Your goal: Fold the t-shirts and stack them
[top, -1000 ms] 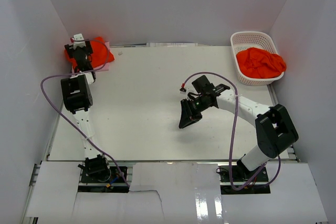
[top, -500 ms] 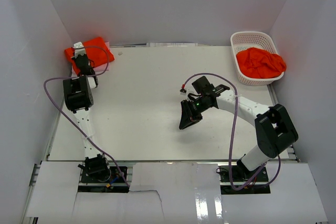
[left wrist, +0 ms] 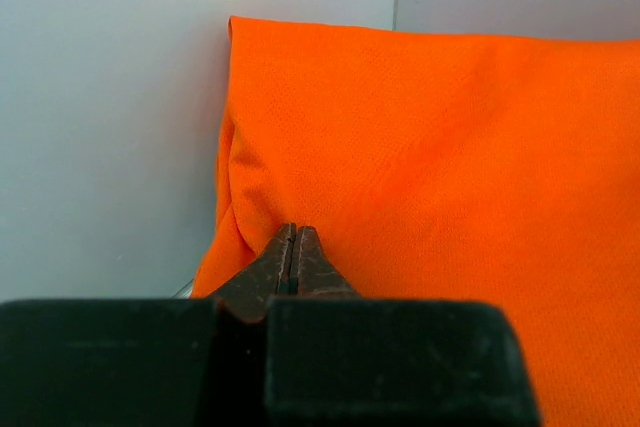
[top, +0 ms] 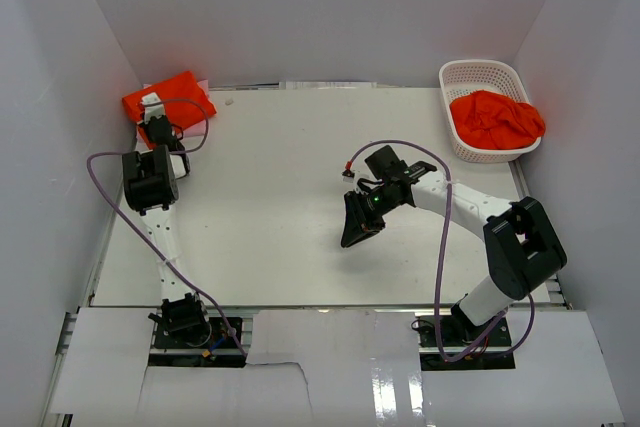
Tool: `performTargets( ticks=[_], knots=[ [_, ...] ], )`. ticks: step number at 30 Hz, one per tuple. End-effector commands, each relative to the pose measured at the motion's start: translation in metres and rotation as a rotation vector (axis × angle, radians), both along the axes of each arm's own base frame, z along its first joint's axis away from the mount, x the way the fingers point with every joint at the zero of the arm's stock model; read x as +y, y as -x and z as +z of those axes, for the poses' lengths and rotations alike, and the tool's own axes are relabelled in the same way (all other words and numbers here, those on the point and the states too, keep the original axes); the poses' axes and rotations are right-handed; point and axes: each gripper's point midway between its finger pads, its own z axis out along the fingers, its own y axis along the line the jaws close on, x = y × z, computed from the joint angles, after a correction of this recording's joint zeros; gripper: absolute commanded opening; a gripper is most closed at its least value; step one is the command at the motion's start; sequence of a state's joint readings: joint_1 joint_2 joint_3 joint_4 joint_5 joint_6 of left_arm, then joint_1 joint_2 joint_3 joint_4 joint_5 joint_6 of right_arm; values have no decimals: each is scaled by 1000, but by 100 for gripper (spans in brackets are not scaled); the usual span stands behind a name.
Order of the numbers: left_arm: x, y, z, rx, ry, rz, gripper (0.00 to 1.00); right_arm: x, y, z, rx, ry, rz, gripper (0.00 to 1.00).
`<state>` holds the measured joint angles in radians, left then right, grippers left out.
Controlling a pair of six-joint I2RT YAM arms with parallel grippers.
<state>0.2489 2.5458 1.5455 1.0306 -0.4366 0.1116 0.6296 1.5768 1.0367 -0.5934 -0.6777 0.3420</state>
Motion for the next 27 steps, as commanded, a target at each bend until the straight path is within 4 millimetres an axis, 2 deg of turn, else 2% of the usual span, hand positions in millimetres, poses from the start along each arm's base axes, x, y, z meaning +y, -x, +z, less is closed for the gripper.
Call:
performTargets(
  ticks=[1, 4, 6, 9, 11, 12, 13, 15, 16, 17, 18, 19, 20, 21, 22, 23, 24, 25, 26, 27],
  knots=[
    [8, 0, 30, -40, -8, 0, 0, 5, 1, 3, 3, -33, 8, 24],
    [1, -8, 55, -72, -19, -41, 0, 7, 1, 4, 4, -43, 6, 24],
    [-3, -15, 79, -105, -34, -61, 0, 7, 1, 4, 0, -46, 5, 24],
    [-13, -23, 100, -108, -39, -105, 0, 8, 0, 5, -11, -52, 5, 24],
    [-21, -23, 122, -135, -26, -129, 0, 9, -3, 8, -27, -60, 6, 25],
    [-26, -20, 120, -125, -13, -143, 1, 9, -5, 9, -42, -59, 7, 25],
    [-33, -17, 142, -155, -6, -160, 2, 9, -6, 11, -52, -61, 10, 25],
    [-46, -11, 150, -148, 1, -187, 6, 12, -11, 15, -77, -71, 13, 25],
    [-57, -5, 140, -111, 5, -196, 13, 13, -14, 18, -95, -75, 17, 25],
    [-60, 3, 160, -118, -18, -189, 16, 13, -16, 20, -109, -77, 17, 25],
    [-60, 10, 163, -109, -11, -153, 21, 16, -22, 28, -146, -91, 15, 26],
    [-67, 16, 149, -38, 7, -150, 27, 15, -26, 31, -168, -96, 16, 26],
    [-71, 25, 170, -45, 13, -145, 29, 15, -30, 36, -191, -103, 12, 26],
    [-72, 31, 170, -16, 36, -136, 34, 15, -33, 41, -213, -113, 11, 27],
    [-74, 42, 153, 77, 82, -124, 38, 13, -38, 45, -230, -123, 4, 29],
    [-77, 52, 175, 37, 136, -115, 40, 12, -39, 50, -245, -143, 5, 29],
    [-77, 66, 162, 117, 186, -90, 41, 10, -42, 54, -256, -153, -1, 29],
    [-80, 73, 164, 132, 221, -92, 44, 9, -43, 57, -267, -160, 2, 30],
    [-86, 83, 184, 98, 265, -100, 47, 8, -43, 62, -288, -170, 7, 30],
    [-94, 96, 173, 170, 314, -111, 47, 5, -44, 63, -299, -173, 4, 30]
  ],
)
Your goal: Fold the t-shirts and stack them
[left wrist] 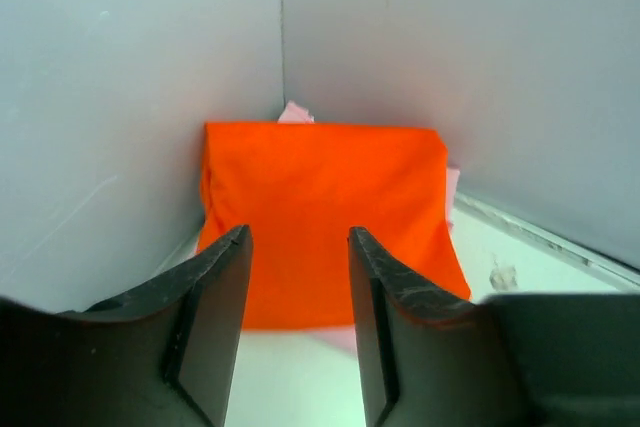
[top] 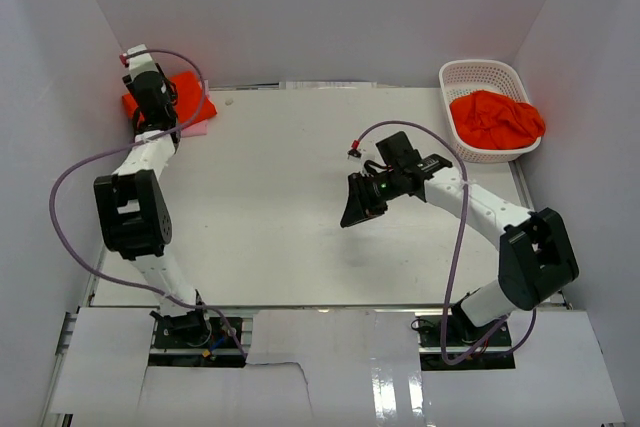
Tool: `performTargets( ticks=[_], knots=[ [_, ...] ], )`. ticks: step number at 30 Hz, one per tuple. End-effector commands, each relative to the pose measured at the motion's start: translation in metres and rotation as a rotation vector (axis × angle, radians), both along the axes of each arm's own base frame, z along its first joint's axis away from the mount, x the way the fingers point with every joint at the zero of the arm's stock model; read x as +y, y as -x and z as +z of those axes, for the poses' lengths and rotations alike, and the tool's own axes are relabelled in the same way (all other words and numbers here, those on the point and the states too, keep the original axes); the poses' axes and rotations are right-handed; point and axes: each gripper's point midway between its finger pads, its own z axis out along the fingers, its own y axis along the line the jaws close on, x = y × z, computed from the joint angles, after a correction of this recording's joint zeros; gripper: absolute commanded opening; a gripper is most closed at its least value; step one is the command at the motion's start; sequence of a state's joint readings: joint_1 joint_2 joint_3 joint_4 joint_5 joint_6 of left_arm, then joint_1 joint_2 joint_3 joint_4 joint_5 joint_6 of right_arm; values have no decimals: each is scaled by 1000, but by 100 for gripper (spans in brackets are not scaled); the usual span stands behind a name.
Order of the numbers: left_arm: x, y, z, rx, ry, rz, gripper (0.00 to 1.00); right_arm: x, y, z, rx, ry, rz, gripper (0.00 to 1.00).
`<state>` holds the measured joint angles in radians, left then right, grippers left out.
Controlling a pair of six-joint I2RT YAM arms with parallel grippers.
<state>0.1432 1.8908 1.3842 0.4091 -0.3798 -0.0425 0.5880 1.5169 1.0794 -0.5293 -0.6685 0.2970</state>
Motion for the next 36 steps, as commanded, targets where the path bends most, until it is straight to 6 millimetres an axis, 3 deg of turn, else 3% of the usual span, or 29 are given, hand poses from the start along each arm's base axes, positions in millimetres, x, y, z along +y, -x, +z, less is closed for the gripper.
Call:
performTargets(
  ticks=[1, 2, 3, 4, 5, 6, 7, 8, 10, 12, 13, 15, 16, 19, 20, 23, 32, 36],
  knots=[
    [-7, 54, -3, 156, 180, 35, 56, 0, -10, 33, -132, -81, 23, 31],
    [-14, 64, -9, 176, 232, 31, 75, -1, -8, 38, -151, -92, 28, 31],
    [-19, 78, 5, 161, 252, 24, 89, -3, -8, 39, -159, -96, 28, 32],
    [-26, 91, 0, 197, 276, 11, 98, -6, -6, 38, -158, -94, 26, 36],
    [-32, 104, -14, 231, 297, 6, 98, -9, -4, 42, -178, -98, 23, 39],
    [-38, 121, -2, 216, 310, -5, 98, -11, -3, 42, -183, -98, 18, 44],
    [-44, 130, -1, 221, 322, -26, 98, -14, 0, 40, -181, -96, 18, 55],
    [-52, 142, -14, 253, 340, -45, 98, -16, 1, 44, -201, -102, 16, 61],
    [-70, 163, 3, 240, 330, -132, 98, -20, 1, 44, -218, -100, 6, 78],
    [-92, 181, -5, 285, 344, -236, 98, -26, 2, 45, -240, -100, -8, 95],
    [-97, 193, 9, 251, 348, -250, 98, -26, 3, 49, -252, -112, -8, 90],
    [-107, 214, 3, 286, 368, -284, 98, -27, 3, 53, -274, -123, -8, 90],
    [-110, 227, 16, 251, 351, -304, 98, -28, 4, 58, -289, -132, -8, 90],
    [-117, 254, 15, 248, 341, -332, 98, -29, 6, 66, -316, -146, -9, 90],
    [-118, 265, 28, 203, 319, -343, 98, -31, 6, 66, -321, -141, -15, 90],
    [-130, 280, 40, 168, 296, -410, 98, -33, 12, 67, -336, -153, -9, 90],
    [-136, 294, 49, 173, 281, -447, 98, -40, 26, 62, -335, -163, -1, 90],
    [-133, 292, 42, 213, 252, -443, 98, -40, 27, 65, -345, -169, 1, 90]
  ],
)
